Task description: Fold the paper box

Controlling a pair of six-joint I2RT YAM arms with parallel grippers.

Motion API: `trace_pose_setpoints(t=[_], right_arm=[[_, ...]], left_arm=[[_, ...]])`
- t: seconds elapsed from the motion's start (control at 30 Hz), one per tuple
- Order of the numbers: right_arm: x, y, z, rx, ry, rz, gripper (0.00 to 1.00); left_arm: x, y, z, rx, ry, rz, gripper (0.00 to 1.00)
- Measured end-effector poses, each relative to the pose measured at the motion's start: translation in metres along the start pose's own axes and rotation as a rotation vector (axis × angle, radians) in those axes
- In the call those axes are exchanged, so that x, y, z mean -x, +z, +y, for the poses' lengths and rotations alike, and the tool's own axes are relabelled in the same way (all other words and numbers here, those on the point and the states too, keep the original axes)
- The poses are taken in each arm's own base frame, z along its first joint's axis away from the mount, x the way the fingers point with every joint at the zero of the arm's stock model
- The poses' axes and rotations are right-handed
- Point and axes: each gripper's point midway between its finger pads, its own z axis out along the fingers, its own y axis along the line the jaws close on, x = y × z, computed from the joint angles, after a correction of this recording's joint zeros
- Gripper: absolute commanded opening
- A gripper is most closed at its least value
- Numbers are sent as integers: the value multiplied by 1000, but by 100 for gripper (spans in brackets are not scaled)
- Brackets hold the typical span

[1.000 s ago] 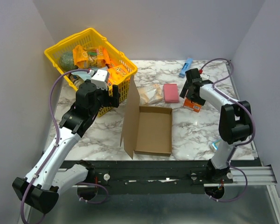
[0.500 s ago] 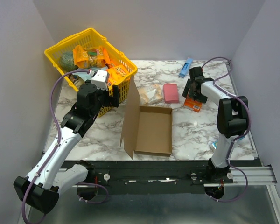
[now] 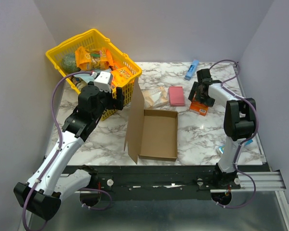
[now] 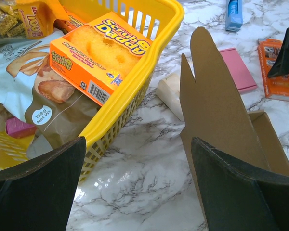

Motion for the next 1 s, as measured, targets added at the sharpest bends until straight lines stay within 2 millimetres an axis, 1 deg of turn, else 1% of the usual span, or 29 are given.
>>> trace_pose_setpoints(t=[0.13, 0.23, 0.37, 0.53, 0.6, 0.67, 0.77, 0.8, 0.87, 0.97, 1.0], right_arm=[[-4, -2, 1, 16, -14, 9, 96], [-16, -8, -4, 29, -24, 24, 95], [-32, -16, -10, 46, -35, 48, 96], [-51, -26, -11, 55, -70, 62, 96], [-60, -32, -10, 66, -87, 65, 97], [-73, -40, -10, 81, -101, 77, 100], [-89, -55, -17, 90, -117, 108, 100], [-91, -60, -19, 93, -121, 115, 100], [-86, -71, -20, 101, -125, 109, 100], [-66, -88, -14, 129, -118, 64, 100], [-57, -93, -13, 139, -112, 41, 100]], left_arm=[[7, -2, -2, -11, -2, -17, 99], [9, -4, -3, -14, -2, -23, 99], [10, -6, -4, -19, -2, -26, 99], [12, -8, -4, -23, -3, -33, 99], [14, -10, -4, -25, -3, -39, 99], [14, -11, -5, -26, -3, -43, 99], [14, -11, -4, -25, -3, -42, 99], [13, -12, -4, -22, -2, -37, 99], [15, -14, -2, -13, 1, -27, 99], [36, -19, -5, -13, 2, -52, 98], [48, -22, -7, -16, 1, -74, 98]])
